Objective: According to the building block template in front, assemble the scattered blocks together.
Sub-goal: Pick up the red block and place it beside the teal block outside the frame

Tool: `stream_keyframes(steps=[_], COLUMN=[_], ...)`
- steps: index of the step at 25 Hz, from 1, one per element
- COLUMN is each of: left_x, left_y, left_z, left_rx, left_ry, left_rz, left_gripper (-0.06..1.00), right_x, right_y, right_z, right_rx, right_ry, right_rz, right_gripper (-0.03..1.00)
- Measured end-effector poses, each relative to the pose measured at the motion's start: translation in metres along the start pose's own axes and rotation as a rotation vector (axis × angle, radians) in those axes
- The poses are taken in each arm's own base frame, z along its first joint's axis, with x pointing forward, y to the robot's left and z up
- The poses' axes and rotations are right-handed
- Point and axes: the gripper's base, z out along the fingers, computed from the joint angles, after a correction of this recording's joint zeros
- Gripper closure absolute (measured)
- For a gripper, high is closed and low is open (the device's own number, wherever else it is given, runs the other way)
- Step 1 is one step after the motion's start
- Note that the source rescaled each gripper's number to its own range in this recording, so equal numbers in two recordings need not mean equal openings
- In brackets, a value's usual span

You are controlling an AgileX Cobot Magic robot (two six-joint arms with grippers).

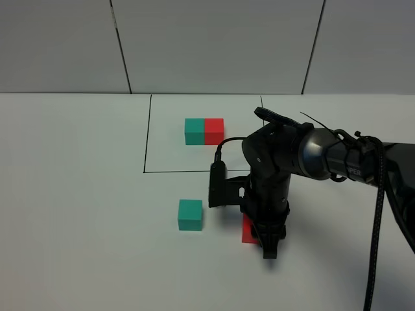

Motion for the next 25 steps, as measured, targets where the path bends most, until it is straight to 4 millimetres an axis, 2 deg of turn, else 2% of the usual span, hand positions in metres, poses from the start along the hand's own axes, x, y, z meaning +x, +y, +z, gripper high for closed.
stream_keyframes(steps=[17, 25], left_x=[0.000, 0.000], left_y=[0.000, 0.000], left_z=[0.000, 0.000], left_rx=[0.000, 0.000], left_ry=[0.000, 0.000], left_rz=[0.000, 0.000], left_gripper=[0.06, 0.06], right_x=[-0.036, -0.041], right_y=[-0.009, -0.012], right_z=[-0.002, -0.003], right_rx=[0.008, 0.019], right_ry=[0.016, 0.003], right_rz=[-0.033, -0.033], right_gripper=[0.97, 0.97])
